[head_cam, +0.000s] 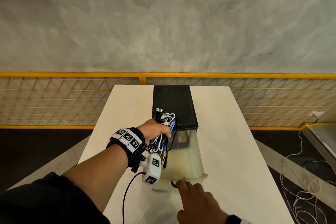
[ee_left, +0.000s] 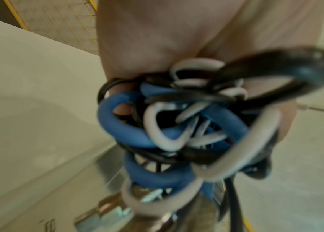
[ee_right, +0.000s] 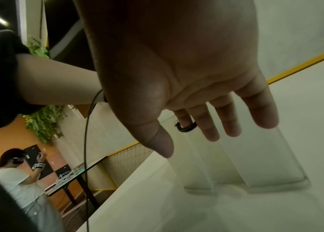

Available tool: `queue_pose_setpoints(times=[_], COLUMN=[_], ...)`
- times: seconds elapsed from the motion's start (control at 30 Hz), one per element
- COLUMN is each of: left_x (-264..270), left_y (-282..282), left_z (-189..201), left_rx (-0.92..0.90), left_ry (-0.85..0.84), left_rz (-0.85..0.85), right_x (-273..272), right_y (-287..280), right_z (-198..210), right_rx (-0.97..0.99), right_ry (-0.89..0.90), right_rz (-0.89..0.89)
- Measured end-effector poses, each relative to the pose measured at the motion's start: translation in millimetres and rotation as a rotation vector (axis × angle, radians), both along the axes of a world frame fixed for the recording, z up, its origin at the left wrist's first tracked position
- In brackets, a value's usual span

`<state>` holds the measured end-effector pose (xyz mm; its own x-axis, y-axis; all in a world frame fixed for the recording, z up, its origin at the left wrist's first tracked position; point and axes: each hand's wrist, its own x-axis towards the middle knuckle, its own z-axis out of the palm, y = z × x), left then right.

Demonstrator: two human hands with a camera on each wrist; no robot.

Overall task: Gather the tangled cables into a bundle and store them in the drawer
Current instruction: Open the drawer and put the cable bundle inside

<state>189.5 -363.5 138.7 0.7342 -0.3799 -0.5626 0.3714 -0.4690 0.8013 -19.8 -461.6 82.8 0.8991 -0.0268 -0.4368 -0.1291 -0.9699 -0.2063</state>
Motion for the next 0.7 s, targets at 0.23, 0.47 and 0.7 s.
queue_pose_setpoints(times=[0.23,0.47,0.7], left_x=[-5.2,-10.8,-32.2], left_y=[-2.2,-2.7,2.6], left_z=[1.7,0.9,-1.3], left_rx=[-0.028,-0.058,-0.128], left_ry=[-0.007,-0.04,-0.088], left_rz=[0.037,0.044,0.011], right_x=[-17.7,-26.8,16.4], right_y=[1.6,-18.1,-40.6], right_z=[11.3,-61.8,38.8], right_rx=[-0.077,0.414,0.801], right_ry=[-0.017,0.018,-0.323], right_rz=[-0.019,-0.198,-0.521])
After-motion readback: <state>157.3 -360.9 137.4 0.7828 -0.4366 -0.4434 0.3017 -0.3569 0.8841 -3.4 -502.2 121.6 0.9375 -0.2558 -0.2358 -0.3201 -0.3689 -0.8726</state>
